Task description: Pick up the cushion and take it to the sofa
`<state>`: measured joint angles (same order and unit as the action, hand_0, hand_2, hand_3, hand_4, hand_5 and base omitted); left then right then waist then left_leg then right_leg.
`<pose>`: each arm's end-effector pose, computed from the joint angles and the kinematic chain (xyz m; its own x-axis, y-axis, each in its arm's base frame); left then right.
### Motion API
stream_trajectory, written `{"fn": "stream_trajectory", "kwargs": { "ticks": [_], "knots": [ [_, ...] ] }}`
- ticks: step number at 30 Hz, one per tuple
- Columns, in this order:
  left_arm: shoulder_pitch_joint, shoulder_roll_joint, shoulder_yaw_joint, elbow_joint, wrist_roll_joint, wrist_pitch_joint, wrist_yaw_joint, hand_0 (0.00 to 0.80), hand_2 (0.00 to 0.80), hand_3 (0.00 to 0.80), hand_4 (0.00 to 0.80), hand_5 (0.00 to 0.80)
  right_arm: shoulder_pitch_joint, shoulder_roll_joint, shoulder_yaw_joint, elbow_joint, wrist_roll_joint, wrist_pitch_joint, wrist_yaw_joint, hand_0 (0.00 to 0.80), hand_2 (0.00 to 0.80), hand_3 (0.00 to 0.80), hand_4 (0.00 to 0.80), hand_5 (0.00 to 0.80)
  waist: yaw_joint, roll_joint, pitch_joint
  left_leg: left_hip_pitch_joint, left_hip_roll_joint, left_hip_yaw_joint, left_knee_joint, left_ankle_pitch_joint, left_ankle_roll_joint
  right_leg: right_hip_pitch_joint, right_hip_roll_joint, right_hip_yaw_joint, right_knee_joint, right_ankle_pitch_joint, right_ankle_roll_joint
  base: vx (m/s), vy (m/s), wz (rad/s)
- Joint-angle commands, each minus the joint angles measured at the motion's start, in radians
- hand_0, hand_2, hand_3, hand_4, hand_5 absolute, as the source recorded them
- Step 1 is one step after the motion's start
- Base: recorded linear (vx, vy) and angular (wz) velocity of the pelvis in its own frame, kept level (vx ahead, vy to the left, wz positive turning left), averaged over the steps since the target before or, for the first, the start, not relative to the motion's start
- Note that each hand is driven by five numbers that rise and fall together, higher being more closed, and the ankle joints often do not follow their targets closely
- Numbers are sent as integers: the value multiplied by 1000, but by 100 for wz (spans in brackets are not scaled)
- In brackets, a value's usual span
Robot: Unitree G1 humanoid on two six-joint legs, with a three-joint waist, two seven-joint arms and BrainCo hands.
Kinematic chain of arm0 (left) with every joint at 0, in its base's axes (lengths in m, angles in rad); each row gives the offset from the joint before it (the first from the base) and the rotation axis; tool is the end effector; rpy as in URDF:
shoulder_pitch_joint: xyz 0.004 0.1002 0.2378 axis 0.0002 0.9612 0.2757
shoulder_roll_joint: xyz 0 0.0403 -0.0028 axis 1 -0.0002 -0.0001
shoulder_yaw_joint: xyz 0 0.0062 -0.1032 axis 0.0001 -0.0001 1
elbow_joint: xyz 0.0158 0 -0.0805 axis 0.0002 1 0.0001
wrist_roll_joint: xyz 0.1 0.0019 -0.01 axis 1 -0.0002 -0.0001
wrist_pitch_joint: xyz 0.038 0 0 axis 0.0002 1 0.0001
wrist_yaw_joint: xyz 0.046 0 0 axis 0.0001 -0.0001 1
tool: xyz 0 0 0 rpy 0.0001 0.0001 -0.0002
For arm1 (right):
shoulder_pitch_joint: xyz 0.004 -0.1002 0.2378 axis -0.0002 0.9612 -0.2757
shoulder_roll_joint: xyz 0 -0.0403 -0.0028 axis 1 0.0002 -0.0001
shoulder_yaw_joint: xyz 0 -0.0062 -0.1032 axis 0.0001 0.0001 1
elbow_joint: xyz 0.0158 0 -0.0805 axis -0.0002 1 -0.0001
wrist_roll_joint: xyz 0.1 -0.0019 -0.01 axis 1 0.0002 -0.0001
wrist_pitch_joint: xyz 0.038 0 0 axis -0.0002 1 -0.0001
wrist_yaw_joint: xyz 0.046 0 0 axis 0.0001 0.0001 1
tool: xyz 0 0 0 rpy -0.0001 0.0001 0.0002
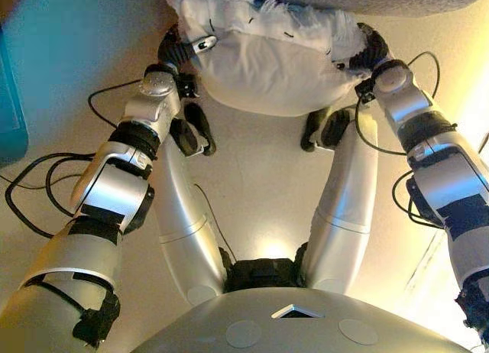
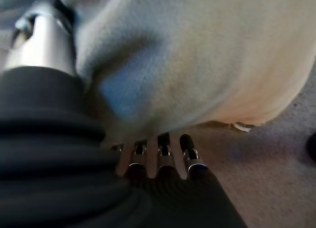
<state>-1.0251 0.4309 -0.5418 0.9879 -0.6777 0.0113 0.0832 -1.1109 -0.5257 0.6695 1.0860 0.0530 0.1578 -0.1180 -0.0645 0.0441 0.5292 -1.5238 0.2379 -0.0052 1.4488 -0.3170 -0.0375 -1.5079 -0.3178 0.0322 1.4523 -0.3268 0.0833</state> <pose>0.3605 0.1700 0.1466 0.9947 -0.0520 -0.0882 0.0640 0.9881 0.1397 0.3645 -0.2049 0.1616 0.9828 -0.1571 -0.0971 0.0129 0.5830 -0.8124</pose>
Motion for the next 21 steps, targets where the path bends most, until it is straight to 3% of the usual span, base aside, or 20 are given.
{"fn": "stream_trajectory", "kwargs": {
  "ticks": [1,2,3,9,21],
  "knots": [
    [-51,-31,-27,28,23,-42,-38,800,800,800,800,800,-30,49,63,57,-150,84,-19,251,251,251,251,251,11,15,-9,-10,4,-36,-9,-53,-34,7,-18,79,-143,99,41,0,0,0],
    [-58,-35,-35,27,17,-48,-36,800,800,800,800,800,-38,52,72,64,-162,99,-31,662,662,662,662,662,11,15,-9,-13,3,-37,-6,-54,-32,4,-18,80,-141,100,41,0,0,0],
    [-66,-36,-40,24,9,-48,-39,800,800,800,800,800,-46,53,75,67,-167,117,-49,800,800,800,800,800,12,15,-9,-18,0,-38,-1,-55,-32,0,-17,81,-141,101,41,0,0,0],
    [-47,-48,-45,-12,10,-64,-25,800,800,800,800,800,-36,62,47,51,-126,175,-115,800,800,800,800,800,14,18,-9,-35,-8,-41,15,-57,-30,-16,-10,87,-127,105,44,1,3,1],
    [91,-52,32,-131,24,-87,-44,800,800,800,800,800,134,67,-60,-33,72,140,-130,800,800,800,800,800,16,4,-9,52,11,-52,-18,-23,-48,69,-5,82,-141,131,53,28,4,0]
  ]
}}
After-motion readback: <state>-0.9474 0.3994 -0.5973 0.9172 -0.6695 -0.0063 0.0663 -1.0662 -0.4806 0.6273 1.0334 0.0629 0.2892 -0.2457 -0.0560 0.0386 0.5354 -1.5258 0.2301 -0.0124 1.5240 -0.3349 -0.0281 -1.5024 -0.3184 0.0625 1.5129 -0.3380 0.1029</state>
